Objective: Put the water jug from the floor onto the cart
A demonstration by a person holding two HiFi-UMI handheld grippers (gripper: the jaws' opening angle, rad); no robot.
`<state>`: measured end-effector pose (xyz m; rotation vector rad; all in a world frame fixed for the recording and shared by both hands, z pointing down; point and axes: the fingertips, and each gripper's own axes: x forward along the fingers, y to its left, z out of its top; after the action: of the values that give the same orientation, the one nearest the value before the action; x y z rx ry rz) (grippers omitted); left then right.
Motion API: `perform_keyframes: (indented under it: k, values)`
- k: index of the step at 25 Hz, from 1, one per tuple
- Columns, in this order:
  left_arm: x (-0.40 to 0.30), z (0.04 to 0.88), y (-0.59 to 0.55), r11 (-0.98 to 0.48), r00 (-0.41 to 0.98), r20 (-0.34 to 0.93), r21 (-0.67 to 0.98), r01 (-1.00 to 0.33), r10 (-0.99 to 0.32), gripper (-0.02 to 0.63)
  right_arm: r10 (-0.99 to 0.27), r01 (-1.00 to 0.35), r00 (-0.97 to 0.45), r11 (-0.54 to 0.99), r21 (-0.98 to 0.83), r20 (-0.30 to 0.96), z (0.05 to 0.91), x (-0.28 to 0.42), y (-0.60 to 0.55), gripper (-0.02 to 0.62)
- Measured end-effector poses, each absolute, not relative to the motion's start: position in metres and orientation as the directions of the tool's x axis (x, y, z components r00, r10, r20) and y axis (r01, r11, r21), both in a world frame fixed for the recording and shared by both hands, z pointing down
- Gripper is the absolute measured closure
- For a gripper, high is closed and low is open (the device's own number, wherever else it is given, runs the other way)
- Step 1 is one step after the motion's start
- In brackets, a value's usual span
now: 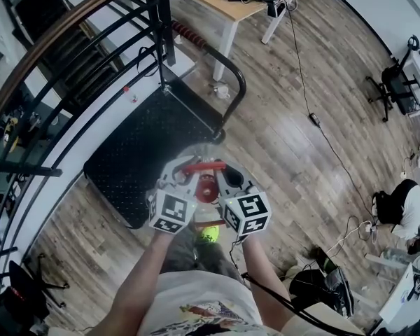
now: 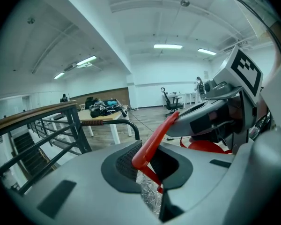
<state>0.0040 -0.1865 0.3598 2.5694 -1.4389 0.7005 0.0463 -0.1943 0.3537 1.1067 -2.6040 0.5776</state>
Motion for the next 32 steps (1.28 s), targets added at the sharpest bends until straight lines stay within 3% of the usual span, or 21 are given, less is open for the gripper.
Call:
perform_keyframes:
  k: [15,32]
  values:
    - [-0.068,0.36,-0.238,-0.458,0.357,0.436,-0.15,-0.876,-0.826,0.558,-0.563,-0.658,-0.745,0.706,-0.261,0.356,0.355,-0.027,-0.251,0.578]
    - [-0.13,0.394,-0.313,-0.149,0.061,0.505,-0.136,-0.979,-0.861,0.563,-0.241,-0.381,-0.892,0.857,-0.347,0.383,0.392,-0.098,-0.341,0.578]
